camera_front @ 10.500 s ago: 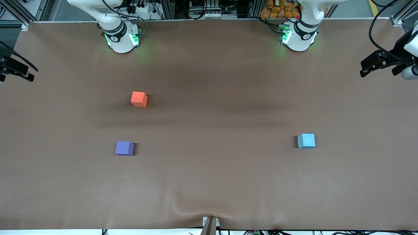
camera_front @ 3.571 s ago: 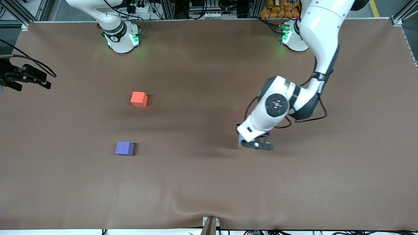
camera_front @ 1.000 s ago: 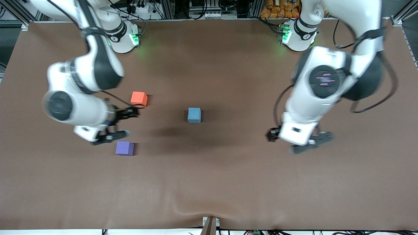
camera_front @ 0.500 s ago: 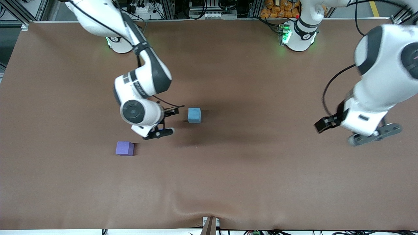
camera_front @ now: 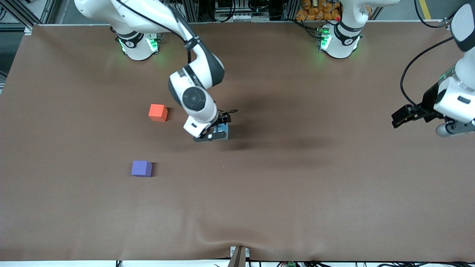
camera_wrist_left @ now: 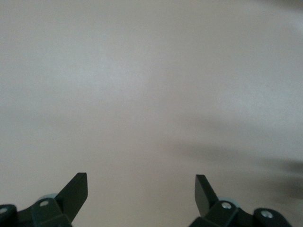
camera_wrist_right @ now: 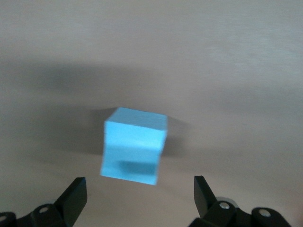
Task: Place blue block between orange and purple blocks
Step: 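Grasp the blue cube with the right gripper while the left gripper withdraws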
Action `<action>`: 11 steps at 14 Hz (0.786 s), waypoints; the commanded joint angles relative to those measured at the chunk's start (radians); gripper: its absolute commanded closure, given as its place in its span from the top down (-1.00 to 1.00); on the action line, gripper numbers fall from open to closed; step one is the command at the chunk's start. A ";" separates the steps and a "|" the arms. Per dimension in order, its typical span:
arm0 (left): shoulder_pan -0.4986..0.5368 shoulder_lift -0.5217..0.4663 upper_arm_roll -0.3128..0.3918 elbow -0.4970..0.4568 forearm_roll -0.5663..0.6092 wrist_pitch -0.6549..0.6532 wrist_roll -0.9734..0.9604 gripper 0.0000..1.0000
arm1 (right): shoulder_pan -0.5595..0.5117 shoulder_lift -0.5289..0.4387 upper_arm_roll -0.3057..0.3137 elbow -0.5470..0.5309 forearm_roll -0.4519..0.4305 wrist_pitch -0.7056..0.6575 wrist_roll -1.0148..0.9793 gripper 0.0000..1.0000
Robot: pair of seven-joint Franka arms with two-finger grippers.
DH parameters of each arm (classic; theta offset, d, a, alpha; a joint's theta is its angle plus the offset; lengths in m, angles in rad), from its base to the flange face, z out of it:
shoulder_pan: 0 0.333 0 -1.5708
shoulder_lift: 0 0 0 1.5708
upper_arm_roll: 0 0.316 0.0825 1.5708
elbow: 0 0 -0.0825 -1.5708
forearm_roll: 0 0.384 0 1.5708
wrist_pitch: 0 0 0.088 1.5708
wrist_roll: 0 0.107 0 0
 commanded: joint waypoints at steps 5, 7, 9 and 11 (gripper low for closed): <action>0.046 -0.088 -0.011 -0.083 -0.024 0.013 0.089 1.00 | 0.048 0.041 -0.016 -0.068 -0.001 0.185 -0.005 1.00; 0.045 -0.086 -0.012 -0.081 -0.025 0.012 0.092 1.00 | 0.042 0.040 -0.018 -0.068 -0.001 0.185 -0.008 1.00; 0.045 -0.082 -0.012 -0.075 -0.027 0.012 0.102 1.00 | 0.039 0.040 -0.018 -0.068 -0.001 0.182 -0.001 1.00; 0.046 -0.079 -0.011 -0.069 -0.028 0.012 0.103 1.00 | 0.039 0.043 -0.018 -0.056 0.000 0.179 0.062 1.00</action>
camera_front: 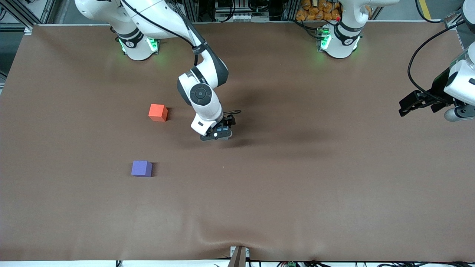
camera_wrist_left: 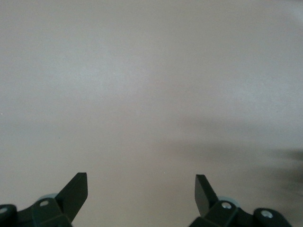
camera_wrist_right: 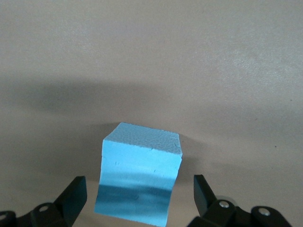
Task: Place blue block between orange and purple blocks
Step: 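Grasp the blue cube with the right gripper while the left gripper withdraws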
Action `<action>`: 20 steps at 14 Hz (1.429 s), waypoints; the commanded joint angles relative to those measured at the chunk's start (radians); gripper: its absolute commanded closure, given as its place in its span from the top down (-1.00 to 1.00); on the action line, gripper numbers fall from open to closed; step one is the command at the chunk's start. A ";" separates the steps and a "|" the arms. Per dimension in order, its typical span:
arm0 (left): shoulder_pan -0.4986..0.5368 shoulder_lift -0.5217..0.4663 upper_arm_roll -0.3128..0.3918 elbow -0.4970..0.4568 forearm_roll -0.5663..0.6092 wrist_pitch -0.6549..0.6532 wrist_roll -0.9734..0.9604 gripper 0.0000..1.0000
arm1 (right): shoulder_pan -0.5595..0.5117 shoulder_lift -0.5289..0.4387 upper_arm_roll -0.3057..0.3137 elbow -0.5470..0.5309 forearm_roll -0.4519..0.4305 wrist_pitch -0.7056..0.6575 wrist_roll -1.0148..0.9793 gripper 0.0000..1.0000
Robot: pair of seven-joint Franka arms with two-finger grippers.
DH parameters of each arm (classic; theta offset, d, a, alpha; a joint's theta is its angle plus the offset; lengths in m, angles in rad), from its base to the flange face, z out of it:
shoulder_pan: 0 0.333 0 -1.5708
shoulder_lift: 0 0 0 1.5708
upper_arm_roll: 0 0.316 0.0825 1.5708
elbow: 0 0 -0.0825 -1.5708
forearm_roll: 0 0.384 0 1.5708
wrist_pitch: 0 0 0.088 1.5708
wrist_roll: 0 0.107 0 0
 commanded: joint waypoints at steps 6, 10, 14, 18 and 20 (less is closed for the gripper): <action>0.010 -0.006 -0.005 -0.001 -0.016 0.012 0.025 1.00 | 0.001 0.009 -0.005 0.026 -0.002 0.007 0.127 1.00; 0.008 -0.006 -0.005 -0.004 -0.018 0.012 0.025 1.00 | 0.001 0.018 -0.005 0.029 0.000 0.007 0.139 1.00; 0.002 -0.006 -0.005 -0.004 -0.018 0.012 0.024 1.00 | 0.001 0.032 -0.007 0.035 -0.002 0.007 0.147 1.00; -0.002 0.001 -0.007 -0.006 -0.018 0.012 0.024 1.00 | 0.002 0.032 -0.007 0.036 -0.002 0.009 0.168 0.68; -0.002 -0.001 -0.009 -0.006 -0.018 0.012 0.024 1.00 | 0.002 0.032 -0.008 0.041 -0.022 0.009 0.167 -0.07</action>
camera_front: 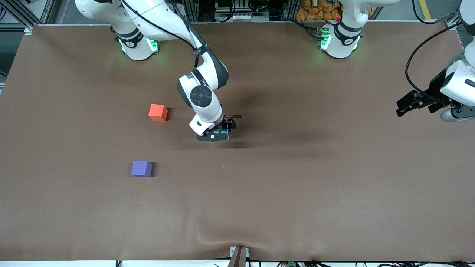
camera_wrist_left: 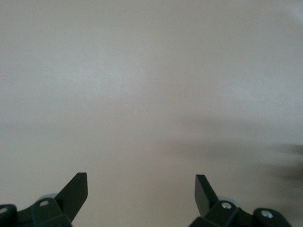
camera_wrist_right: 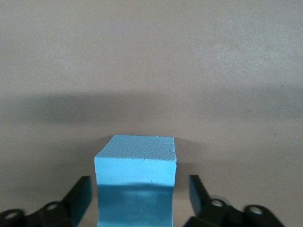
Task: Place blue block between orange and purple blocks
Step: 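Carry the blue cube with the right gripper toward the orange and purple cubes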
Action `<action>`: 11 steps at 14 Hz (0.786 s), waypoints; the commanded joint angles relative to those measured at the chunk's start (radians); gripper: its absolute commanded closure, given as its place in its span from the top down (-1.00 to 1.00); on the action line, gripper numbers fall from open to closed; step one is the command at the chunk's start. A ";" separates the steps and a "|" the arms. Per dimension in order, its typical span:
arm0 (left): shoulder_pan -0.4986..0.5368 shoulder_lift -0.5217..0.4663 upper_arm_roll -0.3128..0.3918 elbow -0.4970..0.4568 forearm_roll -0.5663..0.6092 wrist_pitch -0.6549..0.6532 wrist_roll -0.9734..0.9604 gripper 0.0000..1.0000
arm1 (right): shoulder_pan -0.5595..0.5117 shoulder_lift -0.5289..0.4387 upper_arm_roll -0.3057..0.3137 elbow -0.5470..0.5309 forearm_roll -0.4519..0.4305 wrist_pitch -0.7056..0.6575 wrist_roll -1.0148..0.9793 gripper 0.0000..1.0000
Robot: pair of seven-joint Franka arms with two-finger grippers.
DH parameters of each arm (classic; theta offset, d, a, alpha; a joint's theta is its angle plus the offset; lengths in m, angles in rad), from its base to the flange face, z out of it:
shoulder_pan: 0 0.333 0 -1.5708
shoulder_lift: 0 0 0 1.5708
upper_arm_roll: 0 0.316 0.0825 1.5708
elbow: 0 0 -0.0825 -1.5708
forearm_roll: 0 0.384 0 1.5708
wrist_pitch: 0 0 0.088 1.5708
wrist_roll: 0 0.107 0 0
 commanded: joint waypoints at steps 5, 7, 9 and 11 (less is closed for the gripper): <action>-0.002 -0.001 -0.003 -0.005 -0.016 0.010 0.020 1.00 | -0.014 0.001 -0.032 0.053 -0.090 -0.011 0.019 -1.00; 0.001 -0.001 -0.014 -0.006 -0.016 0.010 0.020 1.00 | -0.052 -0.048 -0.033 0.035 -0.090 -0.038 0.005 -1.00; 0.001 0.000 -0.014 -0.009 -0.016 0.010 0.020 1.00 | -0.110 -0.103 -0.033 0.030 -0.093 -0.063 -0.083 -1.00; 0.000 0.006 -0.016 -0.008 -0.016 0.010 0.019 1.00 | -0.208 -0.178 -0.032 -0.002 -0.091 -0.125 -0.269 -1.00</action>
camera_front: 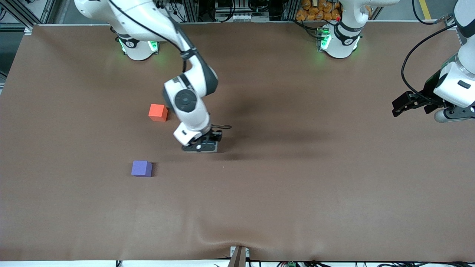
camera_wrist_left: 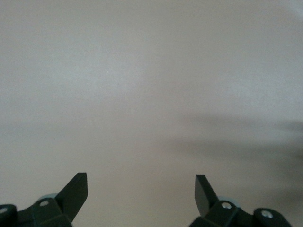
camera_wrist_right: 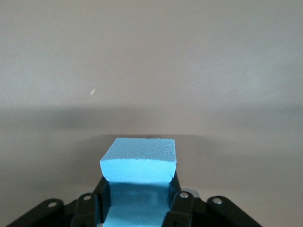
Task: Place blue block between orange and purple blocks
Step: 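Carry the blue cube with the right gripper toward the orange and purple cubes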
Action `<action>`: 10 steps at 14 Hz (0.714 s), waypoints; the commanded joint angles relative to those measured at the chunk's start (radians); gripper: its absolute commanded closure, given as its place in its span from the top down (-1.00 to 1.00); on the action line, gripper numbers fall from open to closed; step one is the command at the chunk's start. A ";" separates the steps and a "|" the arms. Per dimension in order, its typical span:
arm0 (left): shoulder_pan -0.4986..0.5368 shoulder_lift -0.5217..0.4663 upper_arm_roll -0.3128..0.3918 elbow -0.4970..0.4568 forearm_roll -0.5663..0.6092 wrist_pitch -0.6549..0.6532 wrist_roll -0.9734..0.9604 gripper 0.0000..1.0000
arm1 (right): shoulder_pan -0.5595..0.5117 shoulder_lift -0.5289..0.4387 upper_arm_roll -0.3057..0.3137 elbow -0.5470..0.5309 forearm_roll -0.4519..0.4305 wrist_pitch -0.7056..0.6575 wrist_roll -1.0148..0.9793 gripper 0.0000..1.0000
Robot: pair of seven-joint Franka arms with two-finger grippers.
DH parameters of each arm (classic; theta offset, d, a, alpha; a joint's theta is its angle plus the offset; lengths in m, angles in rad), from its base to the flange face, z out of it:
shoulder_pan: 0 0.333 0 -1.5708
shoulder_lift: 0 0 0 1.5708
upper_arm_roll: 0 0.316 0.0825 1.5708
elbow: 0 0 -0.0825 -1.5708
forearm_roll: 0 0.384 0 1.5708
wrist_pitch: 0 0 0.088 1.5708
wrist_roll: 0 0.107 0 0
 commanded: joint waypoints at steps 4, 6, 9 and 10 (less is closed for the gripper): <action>0.003 0.006 -0.003 -0.002 -0.016 0.011 0.020 1.00 | -0.292 -0.235 0.020 -0.171 -0.009 -0.154 -0.336 -1.00; 0.003 0.014 -0.003 -0.001 -0.016 0.021 0.019 1.00 | -0.346 -0.262 0.020 -0.241 -0.003 -0.165 -0.340 -1.00; 0.002 0.014 -0.003 -0.004 -0.016 0.021 0.020 1.00 | -0.380 -0.254 0.022 -0.297 0.059 -0.162 -0.337 -1.00; 0.002 0.014 -0.003 -0.004 -0.016 0.021 0.019 1.00 | -0.378 -0.250 0.020 -0.304 0.080 -0.162 -0.337 -1.00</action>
